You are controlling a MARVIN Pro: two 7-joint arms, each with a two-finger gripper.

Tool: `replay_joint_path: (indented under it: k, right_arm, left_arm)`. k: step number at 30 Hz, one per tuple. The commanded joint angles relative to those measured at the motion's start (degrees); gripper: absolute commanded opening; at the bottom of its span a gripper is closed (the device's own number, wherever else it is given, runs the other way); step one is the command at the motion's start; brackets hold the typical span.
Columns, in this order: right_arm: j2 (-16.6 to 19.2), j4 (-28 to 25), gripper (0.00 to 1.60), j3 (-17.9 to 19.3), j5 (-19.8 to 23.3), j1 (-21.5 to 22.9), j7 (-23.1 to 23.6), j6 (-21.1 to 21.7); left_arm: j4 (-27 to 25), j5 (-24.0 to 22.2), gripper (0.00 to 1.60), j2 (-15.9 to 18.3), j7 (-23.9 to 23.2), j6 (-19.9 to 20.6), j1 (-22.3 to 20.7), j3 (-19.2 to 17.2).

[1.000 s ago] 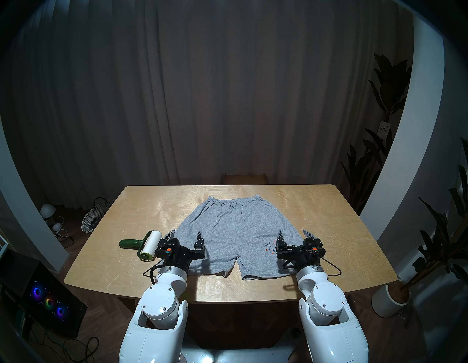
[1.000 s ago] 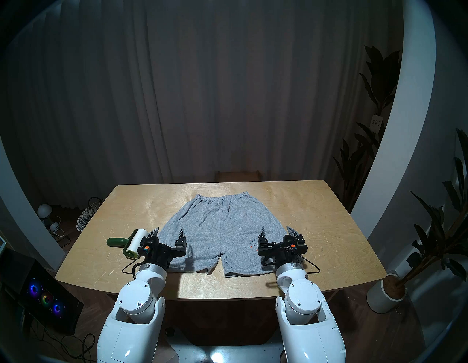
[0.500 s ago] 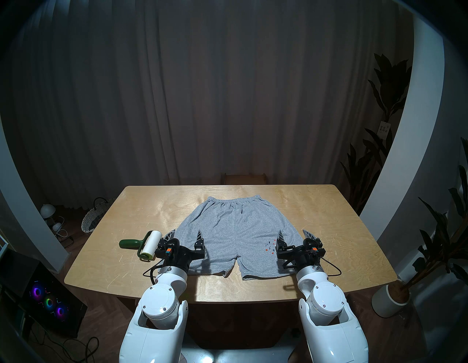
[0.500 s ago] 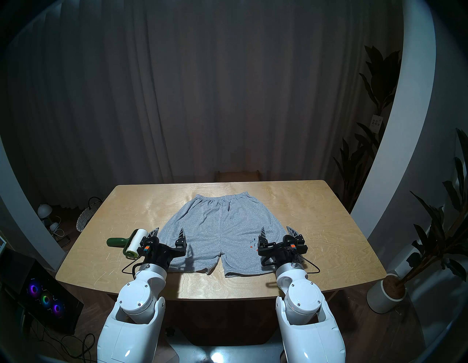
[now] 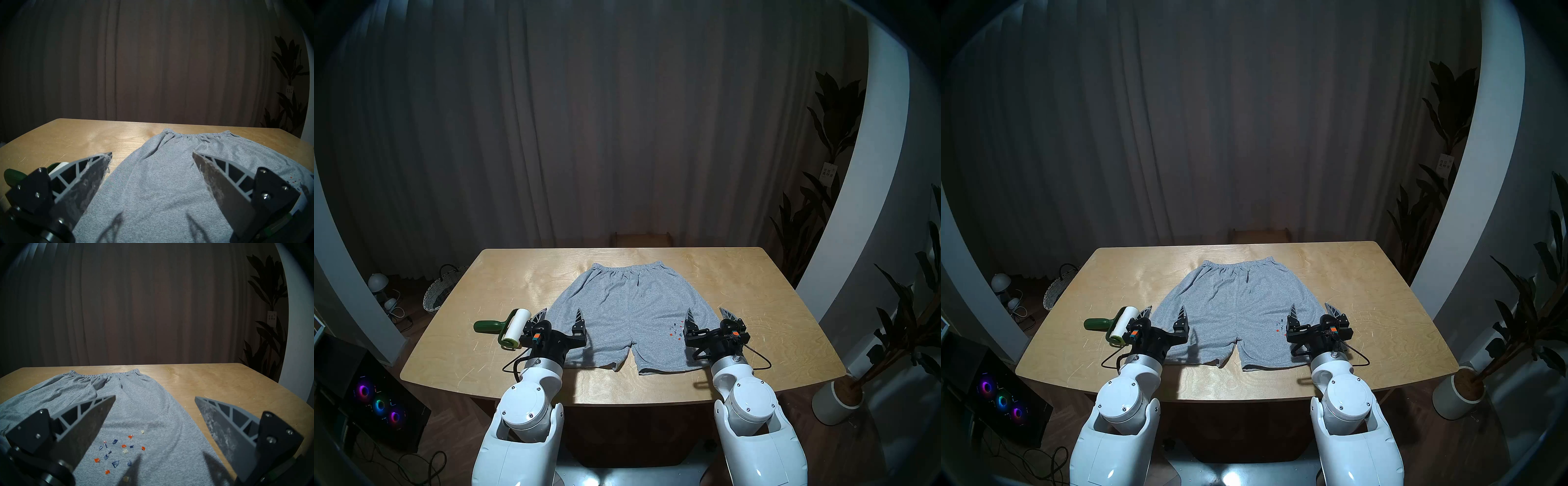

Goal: Remove lint and debris from pants with a lint roller

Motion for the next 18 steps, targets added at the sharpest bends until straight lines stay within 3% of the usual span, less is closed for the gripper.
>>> replay_joint_path:
  k: [1,2,6,10,15,18]
  right_arm:
    - [0.11,-1.20,1.60,0.47,1.96,0.46,1.49,0.01]
    - [-0.04,-1.18,1.60,0.37,1.85,0.63,1.35,-0.41]
    - [-0.26,-1.07,1.60,0.29,2.86,1.33,2.20,-0.68]
    - [-1.08,-0.87,1.60,0.48,4.99,2.08,2.31,0.42]
    - [-0.74,-0.37,1.60,0.64,5.41,3.28,3.22,-0.65]
    - [0.17,0.38,1.60,1.06,6.12,5.22,4.60,-1.24]
  left_arm:
    - [-5.38,-3.67,1.60,-1.12,0.36,0.61,1.81,-1.02]
    - [-6.50,-5.76,1.60,-1.34,0.07,0.92,2.15,-1.58]
    - [-8.94,-4.67,1.60,-1.36,0.81,1.00,2.72,-2.89]
    - [-12.43,-15.13,1.60,-3.32,1.45,2.88,2.94,-5.98]
    - [-14.96,-21.35,1.60,-5.36,0.80,3.82,3.17,-11.45]
    - [-15.80,-25.21,1.60,-3.59,-0.65,6.21,3.94,-14.20]
